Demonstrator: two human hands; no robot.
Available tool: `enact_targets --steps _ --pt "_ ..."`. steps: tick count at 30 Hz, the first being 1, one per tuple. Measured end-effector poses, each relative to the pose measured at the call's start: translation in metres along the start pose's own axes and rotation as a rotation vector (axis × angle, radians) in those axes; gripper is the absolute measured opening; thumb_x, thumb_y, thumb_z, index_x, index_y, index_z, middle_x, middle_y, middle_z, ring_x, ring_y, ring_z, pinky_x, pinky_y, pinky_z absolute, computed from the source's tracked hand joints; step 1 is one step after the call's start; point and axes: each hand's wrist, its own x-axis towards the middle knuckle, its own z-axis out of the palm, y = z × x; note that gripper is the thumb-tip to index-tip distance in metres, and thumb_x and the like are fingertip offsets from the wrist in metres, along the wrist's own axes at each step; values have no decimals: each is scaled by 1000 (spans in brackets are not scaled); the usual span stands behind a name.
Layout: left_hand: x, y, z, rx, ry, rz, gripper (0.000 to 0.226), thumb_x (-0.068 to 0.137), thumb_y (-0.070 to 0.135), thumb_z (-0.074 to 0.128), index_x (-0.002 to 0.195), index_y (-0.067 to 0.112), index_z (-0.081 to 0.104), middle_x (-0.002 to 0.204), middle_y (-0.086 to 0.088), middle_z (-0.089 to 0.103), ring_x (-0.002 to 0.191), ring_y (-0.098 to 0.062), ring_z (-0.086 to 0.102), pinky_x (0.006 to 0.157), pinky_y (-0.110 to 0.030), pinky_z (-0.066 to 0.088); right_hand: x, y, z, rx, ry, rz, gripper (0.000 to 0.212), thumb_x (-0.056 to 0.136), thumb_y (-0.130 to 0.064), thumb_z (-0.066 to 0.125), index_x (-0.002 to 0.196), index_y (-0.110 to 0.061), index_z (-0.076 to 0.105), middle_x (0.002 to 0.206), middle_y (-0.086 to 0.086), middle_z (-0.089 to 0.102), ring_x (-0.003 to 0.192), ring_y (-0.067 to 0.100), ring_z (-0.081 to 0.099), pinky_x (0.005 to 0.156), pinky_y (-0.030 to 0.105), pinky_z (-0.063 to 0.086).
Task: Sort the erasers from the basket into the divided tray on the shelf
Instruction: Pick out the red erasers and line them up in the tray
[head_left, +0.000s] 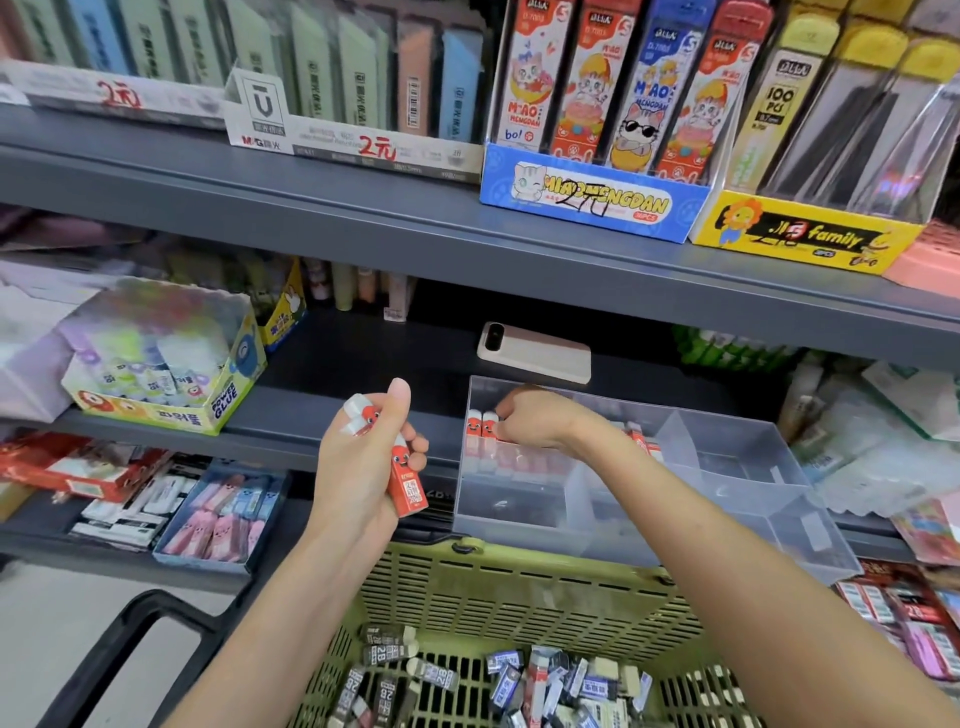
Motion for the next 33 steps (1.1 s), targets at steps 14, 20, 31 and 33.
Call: enact_targets --steps 14,20,31,33 --pt "1 0 2 -19 -37 -16 31 71 41 69 76 18 49 50 4 48 43 -6 48 40 -17 41 -9 3 0 90 242 -72 29 91 -23 50 102 -1 64 96 12 65 95 28 60 83 32 49" --pt "0 0 16 -59 -49 1 36 67 49 67 80 19 49 52 7 50 51 -6 55 52 -25 52 -74 -23 13 805 183 -270 23 82 -37 68 69 -18 67 56 -3 64 48 6 57 43 20 44" --pt "-4 1 28 -177 65 -129 29 95 36 52 85 8 54 61 -1 48 52 -10 56 53 -24 53 -75 2 3 981 298 -131 21 73 -26 69 55 -13 70 50 -2 61 41 5 44 38 16 33" --pt "-2 6 20 -235 92 -198 24 95 27 55 87 5 57 63 -3 49 56 -13 54 54 -24 54 -59 18 -7 904 357 -3 31 76 -24 69 48 -11 65 45 4 55 37 11 39 37 17 30"
